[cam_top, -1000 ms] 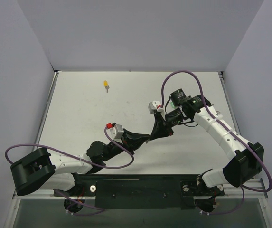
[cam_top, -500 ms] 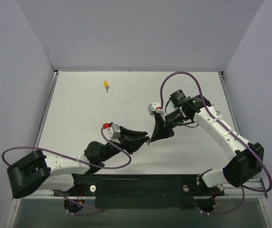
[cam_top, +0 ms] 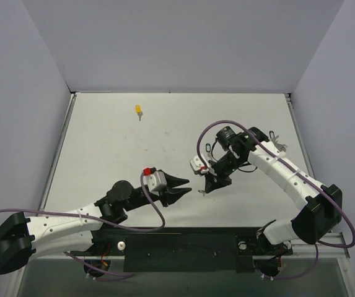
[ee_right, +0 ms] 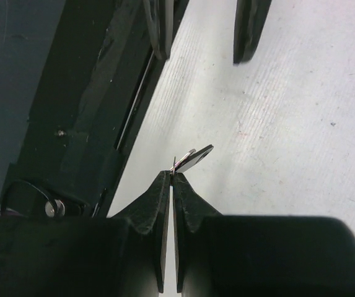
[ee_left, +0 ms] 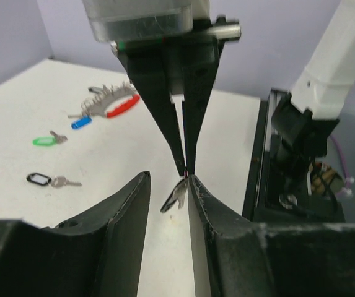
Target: Put the keys on the keyring
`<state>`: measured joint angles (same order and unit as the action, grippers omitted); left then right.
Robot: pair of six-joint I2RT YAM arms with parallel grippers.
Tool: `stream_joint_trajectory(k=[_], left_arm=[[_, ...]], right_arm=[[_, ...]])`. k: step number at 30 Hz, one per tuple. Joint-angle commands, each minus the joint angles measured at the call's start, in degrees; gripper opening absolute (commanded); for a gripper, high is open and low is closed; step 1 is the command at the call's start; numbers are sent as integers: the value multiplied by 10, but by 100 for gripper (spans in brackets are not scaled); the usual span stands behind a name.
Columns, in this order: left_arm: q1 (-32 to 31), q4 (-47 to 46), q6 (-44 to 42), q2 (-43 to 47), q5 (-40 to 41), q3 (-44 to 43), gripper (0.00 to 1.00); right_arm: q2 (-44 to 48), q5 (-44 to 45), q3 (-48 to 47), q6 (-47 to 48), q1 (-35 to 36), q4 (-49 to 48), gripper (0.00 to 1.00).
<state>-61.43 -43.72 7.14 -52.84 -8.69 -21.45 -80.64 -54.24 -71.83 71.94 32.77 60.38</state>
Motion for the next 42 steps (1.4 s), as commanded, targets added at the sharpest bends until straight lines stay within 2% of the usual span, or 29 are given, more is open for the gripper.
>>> stream_joint_trajectory(k=[1, 6, 12, 23, 32, 42], left_arm=[[-22, 115, -96, -28, -32, -45, 40], [-32, 81, -108, -71, -32, -49, 38], [-39, 29, -92, -130, -33, -61, 26], [-50, -50, -75, -180, -12, -68, 27], [-61, -63, -75, -200, 32, -68, 27], [-63, -80, -53, -216, 31, -71, 27]], right_arm=[[0, 35, 8, 72, 14, 54, 0], [-7, 46, 7, 70, 16, 55, 0], [-18, 41, 5, 65, 18, 54, 0], [-22, 34, 5, 58, 17, 49, 0], [-23, 26, 3, 54, 17, 50, 0], [-24, 24, 4, 53, 17, 50, 0]])
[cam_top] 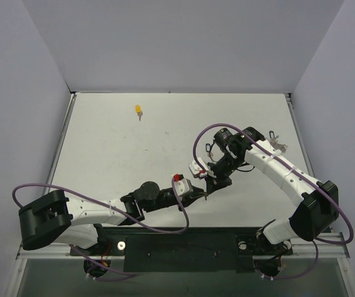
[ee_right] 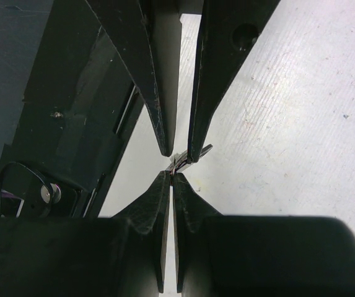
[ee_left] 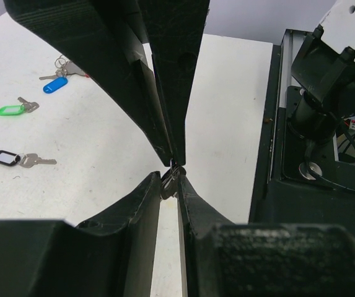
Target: Put the keys on the keyring
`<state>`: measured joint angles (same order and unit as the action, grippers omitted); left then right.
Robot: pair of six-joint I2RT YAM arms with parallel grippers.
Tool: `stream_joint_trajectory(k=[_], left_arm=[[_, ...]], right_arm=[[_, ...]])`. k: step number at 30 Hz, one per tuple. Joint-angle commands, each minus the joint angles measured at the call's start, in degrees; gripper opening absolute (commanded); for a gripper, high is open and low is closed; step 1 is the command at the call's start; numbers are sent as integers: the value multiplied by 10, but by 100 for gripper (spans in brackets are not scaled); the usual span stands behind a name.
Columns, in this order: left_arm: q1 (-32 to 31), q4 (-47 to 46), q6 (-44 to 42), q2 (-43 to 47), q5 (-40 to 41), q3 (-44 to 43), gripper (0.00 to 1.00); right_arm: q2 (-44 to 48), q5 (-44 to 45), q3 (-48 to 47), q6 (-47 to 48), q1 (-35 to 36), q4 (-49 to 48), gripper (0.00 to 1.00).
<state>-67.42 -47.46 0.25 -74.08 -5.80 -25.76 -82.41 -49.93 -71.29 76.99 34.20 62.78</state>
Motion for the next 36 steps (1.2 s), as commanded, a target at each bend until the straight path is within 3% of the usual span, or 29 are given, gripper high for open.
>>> stream_joint_trajectory(k=[1, 17, 22, 25, 32, 35, 36], left_arm=[[-3, -42, 17, -4, 2, -29, 27], [-8, -51, 26, -20, -9, -34, 26], [-8, -43, 25, -23, -9, -40, 14], [-8, -33, 22, -25, -8, -45, 0], [-8, 0, 15, -17, 12, -46, 0], [-8, -21, 17, -4, 30, -26, 0], [-8, -25, 17, 2, 33, -22, 0]], right_arm=[[-6, -20, -3, 3, 3, 26, 0], [-4, -24, -2, -1, 3, 24, 0], [-6, -25, -3, -3, 3, 24, 0], [-6, -27, -3, -3, 3, 25, 0], [-5, -34, -6, -13, 0, 25, 0], [-7, -51, -12, -31, -17, 27, 19], [-7, -55, -13, -36, -22, 28, 32]])
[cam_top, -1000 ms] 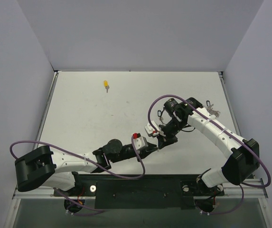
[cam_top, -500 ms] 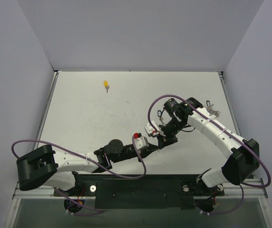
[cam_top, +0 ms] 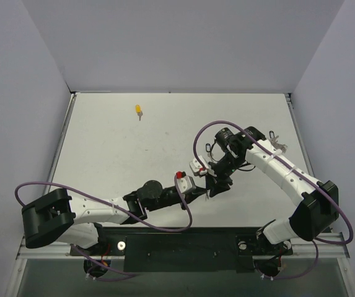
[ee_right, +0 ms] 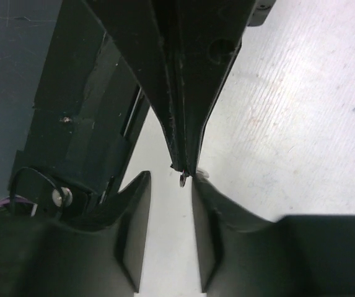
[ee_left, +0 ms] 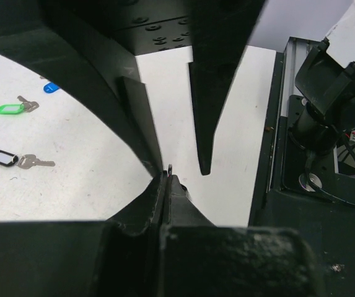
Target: Put the keys on the keyring
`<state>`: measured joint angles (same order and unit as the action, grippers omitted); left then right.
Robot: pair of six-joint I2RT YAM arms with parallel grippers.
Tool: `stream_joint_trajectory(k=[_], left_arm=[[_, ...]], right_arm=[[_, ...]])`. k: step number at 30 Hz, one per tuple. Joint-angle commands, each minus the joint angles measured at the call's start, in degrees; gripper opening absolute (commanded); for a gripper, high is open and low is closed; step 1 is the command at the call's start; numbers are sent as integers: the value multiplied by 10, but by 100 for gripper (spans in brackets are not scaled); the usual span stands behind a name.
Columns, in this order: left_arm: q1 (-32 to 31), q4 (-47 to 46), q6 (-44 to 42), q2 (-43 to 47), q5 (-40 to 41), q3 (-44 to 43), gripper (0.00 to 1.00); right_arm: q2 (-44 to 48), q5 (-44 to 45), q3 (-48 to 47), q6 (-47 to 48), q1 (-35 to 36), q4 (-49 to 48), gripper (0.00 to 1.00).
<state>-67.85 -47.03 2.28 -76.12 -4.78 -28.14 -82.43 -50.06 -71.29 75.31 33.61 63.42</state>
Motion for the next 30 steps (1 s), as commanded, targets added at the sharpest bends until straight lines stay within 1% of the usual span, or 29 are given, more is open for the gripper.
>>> stream_joint_trajectory(k=[1, 2, 5, 9, 11, 13, 18, 25, 30], left_arm=[[-3, -33, -4, 26, 26, 10, 0], [-3, -37, -2, 32, 26, 13, 0], [0, -72, 5, 40, 21, 38, 0], [9, -111, 28, 42, 3, 53, 0], [11, -119, 36, 40, -2, 53, 0], [11, -127, 42, 40, -1, 53, 0], [13, -157, 60, 38, 11, 65, 0], [15, -186, 74, 34, 15, 75, 0], [16, -195, 78, 34, 18, 78, 0]], right_arm=[[-2, -63, -14, -19, -29, 23, 38], [1, -68, -13, -18, -35, 25, 41], [10, -87, -10, -6, -58, 31, 42], [9, -115, 3, 21, -63, 33, 36], [6, -123, 5, 26, -56, 31, 30], [2, -123, 4, 27, -47, 32, 29], [-4, -129, 8, 31, -36, 31, 28], [-3, -139, 7, 34, -37, 31, 21], [-4, -145, 7, 35, -37, 32, 18]])
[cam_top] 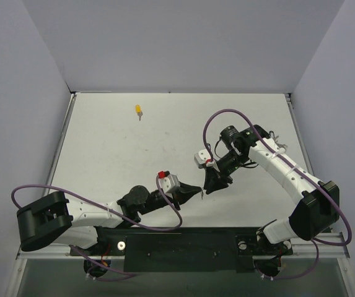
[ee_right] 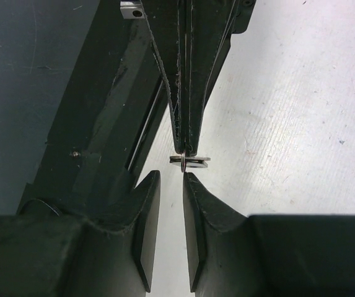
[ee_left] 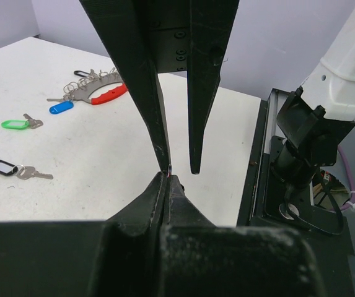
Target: Put the keys on the keyring
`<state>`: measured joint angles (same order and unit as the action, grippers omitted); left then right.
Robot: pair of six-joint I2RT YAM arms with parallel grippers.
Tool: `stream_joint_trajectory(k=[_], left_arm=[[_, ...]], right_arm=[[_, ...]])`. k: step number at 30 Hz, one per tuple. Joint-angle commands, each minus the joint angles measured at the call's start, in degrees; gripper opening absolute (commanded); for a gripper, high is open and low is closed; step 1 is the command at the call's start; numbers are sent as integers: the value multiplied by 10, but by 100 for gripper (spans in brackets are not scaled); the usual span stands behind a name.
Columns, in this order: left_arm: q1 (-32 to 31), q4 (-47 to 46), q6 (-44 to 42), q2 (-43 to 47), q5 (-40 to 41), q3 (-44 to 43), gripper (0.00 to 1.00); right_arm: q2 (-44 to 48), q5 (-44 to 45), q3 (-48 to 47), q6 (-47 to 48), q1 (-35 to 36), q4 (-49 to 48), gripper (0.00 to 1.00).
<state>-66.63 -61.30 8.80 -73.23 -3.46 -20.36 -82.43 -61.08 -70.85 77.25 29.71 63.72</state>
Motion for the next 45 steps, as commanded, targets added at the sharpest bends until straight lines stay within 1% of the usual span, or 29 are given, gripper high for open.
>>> stream_joint_trajectory(k=[1, 16, 21, 32, 34, 37, 45], left_arm=[[4, -54, 14, 4, 4, 1, 0], [4, -80, 25, -6, 5, 9, 0], [4, -85, 25, -9, 6, 8, 0], [4, -84, 28, -14, 3, 5, 0], [4, -84, 28, -16, 1, 4, 0], [4, -85, 29, -17, 0, 3, 0], [8, -87, 27, -16, -10, 8, 0]], right_arm=[[-4, -38, 4, 16, 2, 29, 18], [-2, -82, 9, 48, -7, 42, 18], [-4, -86, 7, 47, -7, 42, 12], [-7, -88, 4, 42, -11, 40, 13], [-8, -87, 4, 40, -11, 40, 11], [-9, -86, 4, 39, -12, 40, 0], [-8, -56, -4, 28, -4, 43, 0]])
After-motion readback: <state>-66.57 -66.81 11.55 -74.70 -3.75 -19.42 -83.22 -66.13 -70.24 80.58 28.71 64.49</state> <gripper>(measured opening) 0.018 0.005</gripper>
